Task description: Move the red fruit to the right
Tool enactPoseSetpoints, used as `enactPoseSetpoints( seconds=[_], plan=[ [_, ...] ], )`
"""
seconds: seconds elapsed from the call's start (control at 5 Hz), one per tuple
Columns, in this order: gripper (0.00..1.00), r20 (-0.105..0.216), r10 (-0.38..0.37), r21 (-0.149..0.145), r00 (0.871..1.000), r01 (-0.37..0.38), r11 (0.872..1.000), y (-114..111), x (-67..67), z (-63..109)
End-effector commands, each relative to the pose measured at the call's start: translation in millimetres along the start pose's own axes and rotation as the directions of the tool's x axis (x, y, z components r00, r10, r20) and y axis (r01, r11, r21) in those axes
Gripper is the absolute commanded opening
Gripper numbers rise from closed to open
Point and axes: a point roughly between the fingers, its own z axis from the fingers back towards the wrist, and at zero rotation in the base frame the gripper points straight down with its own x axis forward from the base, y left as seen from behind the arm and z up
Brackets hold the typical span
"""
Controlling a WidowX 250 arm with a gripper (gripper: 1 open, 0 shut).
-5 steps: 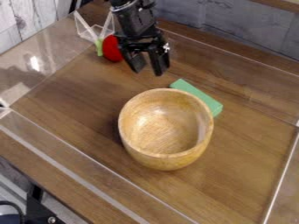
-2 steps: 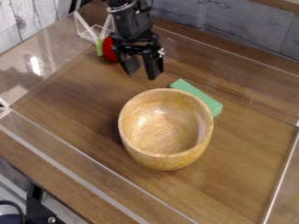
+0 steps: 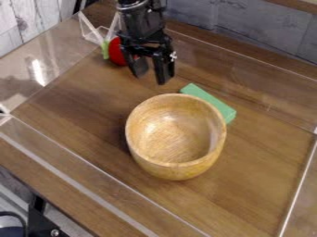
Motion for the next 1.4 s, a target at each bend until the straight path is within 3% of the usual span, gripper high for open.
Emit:
enactPoseSetpoints(
  seconds=[0.0, 1.0, 1.2],
  plan=[
    [1.0, 0.071, -0.039, 0.049, 0.997, 0.036, 0.998, -4, 13.7, 24.2],
    [1.0, 0.101, -0.174, 0.146, 0.98, 0.158, 0.976, 8, 23.5, 39.9],
    [1.0, 0.089, -0.169, 0.162, 0.982, 0.153, 0.975, 12, 23.0, 37.5]
  ],
)
